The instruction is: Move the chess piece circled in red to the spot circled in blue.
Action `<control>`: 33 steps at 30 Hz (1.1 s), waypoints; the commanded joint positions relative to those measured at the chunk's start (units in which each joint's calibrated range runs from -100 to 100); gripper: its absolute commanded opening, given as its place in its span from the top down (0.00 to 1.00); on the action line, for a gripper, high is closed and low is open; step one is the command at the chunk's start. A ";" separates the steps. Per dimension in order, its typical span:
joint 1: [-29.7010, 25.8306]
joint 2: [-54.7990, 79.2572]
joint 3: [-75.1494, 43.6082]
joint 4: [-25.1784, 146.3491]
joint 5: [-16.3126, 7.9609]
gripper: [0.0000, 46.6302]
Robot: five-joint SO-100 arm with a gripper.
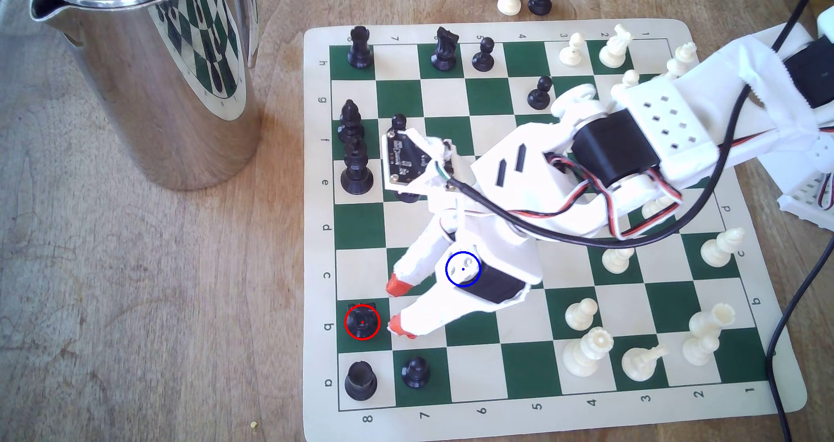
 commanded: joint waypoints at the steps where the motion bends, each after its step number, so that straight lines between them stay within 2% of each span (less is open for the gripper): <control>1: 0.38 -0.72 -7.49 -2.10 -0.10 0.76; 6: 0.93 2.17 -9.67 -3.41 0.29 0.80; 11: 1.63 4.80 -13.02 -3.49 0.34 0.74; 23: 1.32 12.10 -19.55 -4.80 1.12 0.73; 33: 3.19 14.56 -22.91 -4.89 1.76 0.73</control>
